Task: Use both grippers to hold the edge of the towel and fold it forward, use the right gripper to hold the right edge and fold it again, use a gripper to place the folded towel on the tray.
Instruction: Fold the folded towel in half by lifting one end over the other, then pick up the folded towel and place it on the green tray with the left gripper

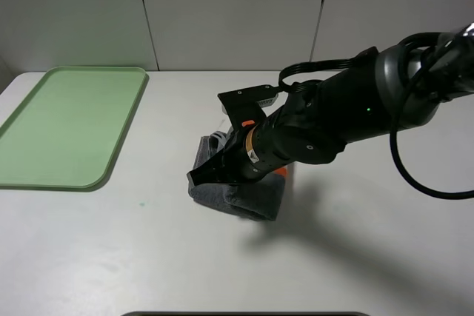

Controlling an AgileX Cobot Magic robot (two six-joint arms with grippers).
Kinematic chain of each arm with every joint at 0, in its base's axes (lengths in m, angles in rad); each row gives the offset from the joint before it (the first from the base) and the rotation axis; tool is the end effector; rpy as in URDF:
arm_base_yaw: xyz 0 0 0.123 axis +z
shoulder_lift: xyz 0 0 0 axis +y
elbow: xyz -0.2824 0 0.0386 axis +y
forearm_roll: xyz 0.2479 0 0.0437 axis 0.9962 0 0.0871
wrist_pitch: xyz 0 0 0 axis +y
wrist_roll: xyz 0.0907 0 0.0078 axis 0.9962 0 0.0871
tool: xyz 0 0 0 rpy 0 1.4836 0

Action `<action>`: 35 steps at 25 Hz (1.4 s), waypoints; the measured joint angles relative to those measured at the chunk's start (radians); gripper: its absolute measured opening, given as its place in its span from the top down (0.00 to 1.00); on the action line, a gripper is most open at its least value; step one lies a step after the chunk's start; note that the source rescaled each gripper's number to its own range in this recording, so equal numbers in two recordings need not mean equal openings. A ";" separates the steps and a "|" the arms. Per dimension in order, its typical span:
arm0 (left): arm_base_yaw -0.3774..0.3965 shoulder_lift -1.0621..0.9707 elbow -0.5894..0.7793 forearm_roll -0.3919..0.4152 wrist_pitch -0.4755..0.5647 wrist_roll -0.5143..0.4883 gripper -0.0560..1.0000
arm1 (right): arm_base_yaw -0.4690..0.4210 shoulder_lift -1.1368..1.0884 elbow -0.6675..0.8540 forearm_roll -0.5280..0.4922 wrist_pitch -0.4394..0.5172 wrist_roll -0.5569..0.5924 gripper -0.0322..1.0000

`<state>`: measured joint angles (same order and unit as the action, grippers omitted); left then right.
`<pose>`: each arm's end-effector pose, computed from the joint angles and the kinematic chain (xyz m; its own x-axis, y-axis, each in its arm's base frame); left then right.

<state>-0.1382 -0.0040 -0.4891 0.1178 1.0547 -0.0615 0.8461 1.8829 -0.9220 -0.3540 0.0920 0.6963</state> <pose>-0.0029 0.0098 0.2751 -0.4500 0.0594 -0.8911 0.0454 0.9980 0.0436 0.2364 0.2626 0.1271 -0.7594 -0.3496 -0.5488 -0.5102 0.8434 0.1687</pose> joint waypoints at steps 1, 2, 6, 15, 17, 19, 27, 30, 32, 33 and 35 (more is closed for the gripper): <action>0.000 0.000 0.000 0.000 0.000 0.000 0.00 | 0.000 0.001 0.000 0.000 -0.014 0.000 0.86; 0.000 0.000 0.000 0.000 0.000 0.000 0.00 | 0.000 0.001 0.000 0.000 -0.028 0.000 0.86; 0.000 0.000 0.000 0.000 0.000 0.000 0.00 | 0.007 0.003 0.000 0.000 -0.067 0.000 0.86; 0.000 0.000 0.000 0.000 0.000 0.000 0.00 | 0.038 0.005 0.000 0.007 -0.262 0.000 0.03; 0.000 0.000 0.000 0.000 0.000 0.000 0.00 | 0.038 0.005 0.000 0.008 -0.277 0.001 0.01; 0.000 0.000 0.000 0.000 0.000 0.000 0.00 | 0.038 0.005 0.000 0.009 -0.285 0.002 0.00; 0.000 0.000 0.000 0.000 0.000 0.000 0.00 | 0.038 0.001 0.000 0.010 -0.275 0.003 0.00; 0.000 0.000 0.000 0.000 0.000 0.000 0.00 | 0.038 -0.019 0.000 0.010 -0.245 0.003 0.00; 0.000 0.000 0.000 0.000 0.000 0.000 0.00 | 0.038 -0.042 0.000 0.010 -0.226 -0.002 0.00; 0.000 0.000 0.000 0.000 0.000 0.000 0.00 | 0.038 -0.054 0.000 0.010 -0.211 -0.007 0.00; 0.000 0.000 0.000 0.000 0.000 0.000 0.00 | 0.038 -0.082 0.000 0.010 -0.175 -0.027 0.00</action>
<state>-0.1382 -0.0040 -0.4891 0.1178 1.0547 -0.0615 0.8838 1.8009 -0.9220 -0.3437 -0.0829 0.6692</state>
